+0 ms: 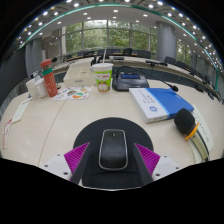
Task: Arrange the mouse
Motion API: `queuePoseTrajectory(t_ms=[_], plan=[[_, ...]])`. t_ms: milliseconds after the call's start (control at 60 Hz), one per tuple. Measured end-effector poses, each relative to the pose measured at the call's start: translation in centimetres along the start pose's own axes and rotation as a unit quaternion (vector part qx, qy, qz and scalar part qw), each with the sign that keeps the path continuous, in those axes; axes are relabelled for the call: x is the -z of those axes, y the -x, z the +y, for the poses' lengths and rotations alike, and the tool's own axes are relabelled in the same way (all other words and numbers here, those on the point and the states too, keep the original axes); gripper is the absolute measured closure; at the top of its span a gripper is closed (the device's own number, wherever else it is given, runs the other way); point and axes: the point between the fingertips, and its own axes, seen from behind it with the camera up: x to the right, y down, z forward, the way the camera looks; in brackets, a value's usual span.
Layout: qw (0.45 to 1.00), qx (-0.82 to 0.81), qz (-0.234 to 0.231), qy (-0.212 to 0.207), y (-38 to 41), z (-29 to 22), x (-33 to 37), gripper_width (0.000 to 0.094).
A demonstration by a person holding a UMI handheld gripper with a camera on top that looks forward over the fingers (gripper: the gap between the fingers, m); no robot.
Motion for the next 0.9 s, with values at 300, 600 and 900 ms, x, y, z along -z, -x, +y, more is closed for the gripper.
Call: queuePoseTrajectory(t_ms=[300,600,900], plan=[[0.999,-0.003,0.031,-0.040,1.8,-2.3,11.3,0.0074],[0.994,-0.007,0.059,-0.088,5.4,-0.3,28.0,0.0080],[0.992,0.020,0.070,-0.106,7.4,2.0,36.5,0.0081]])
